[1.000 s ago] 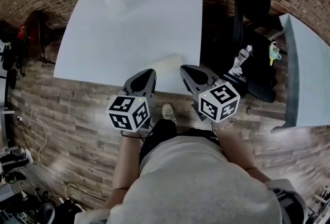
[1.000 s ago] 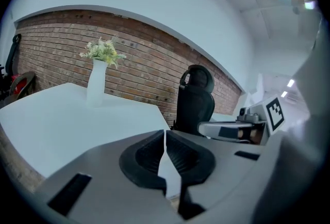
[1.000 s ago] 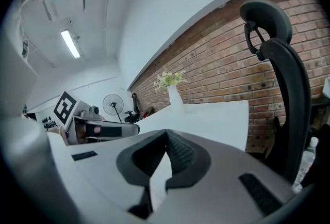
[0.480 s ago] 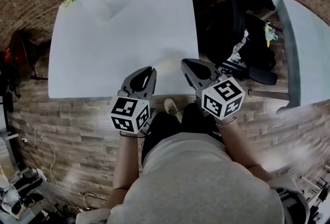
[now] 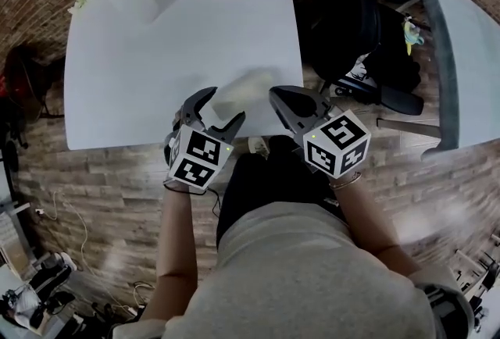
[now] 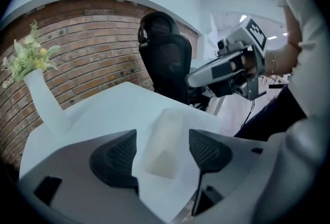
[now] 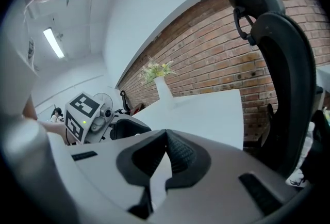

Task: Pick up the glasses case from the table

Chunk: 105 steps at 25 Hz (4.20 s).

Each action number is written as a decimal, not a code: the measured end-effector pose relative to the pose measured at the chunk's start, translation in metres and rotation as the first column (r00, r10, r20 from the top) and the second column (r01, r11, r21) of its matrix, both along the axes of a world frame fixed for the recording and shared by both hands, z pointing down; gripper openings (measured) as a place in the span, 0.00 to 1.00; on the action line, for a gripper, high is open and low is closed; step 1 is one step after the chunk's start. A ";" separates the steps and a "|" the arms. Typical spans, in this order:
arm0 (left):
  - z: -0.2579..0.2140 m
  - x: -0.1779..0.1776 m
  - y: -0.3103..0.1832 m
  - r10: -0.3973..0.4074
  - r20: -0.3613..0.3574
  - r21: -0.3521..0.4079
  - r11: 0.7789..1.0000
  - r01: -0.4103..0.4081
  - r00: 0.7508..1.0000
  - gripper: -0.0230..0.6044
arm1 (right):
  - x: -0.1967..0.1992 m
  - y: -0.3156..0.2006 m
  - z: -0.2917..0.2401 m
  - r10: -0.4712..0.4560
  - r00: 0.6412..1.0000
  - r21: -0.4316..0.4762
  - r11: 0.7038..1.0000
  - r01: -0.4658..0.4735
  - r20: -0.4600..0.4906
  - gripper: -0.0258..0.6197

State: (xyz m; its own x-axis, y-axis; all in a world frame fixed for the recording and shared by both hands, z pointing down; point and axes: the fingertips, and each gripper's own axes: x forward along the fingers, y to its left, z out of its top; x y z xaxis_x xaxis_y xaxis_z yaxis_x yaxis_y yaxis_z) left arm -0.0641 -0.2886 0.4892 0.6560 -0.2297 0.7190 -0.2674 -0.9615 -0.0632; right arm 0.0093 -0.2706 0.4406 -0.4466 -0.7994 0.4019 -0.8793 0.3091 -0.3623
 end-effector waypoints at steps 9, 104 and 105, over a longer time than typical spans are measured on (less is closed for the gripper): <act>0.045 0.008 -0.007 0.113 0.170 -0.017 0.994 -0.112 0.979 0.54 | 0.007 0.008 0.029 0.028 0.997 -0.058 0.998 -0.024 0.069 0.04; 0.020 0.015 -0.004 -0.119 -0.156 -0.268 0.960 0.074 0.981 0.48 | -0.036 -0.057 0.050 0.102 0.842 -0.212 0.977 0.015 0.530 0.28; 0.017 0.013 -0.006 -0.133 -0.156 -0.257 0.962 0.090 0.979 0.48 | -0.038 -0.059 0.046 0.092 0.851 -0.200 0.980 0.015 0.517 0.28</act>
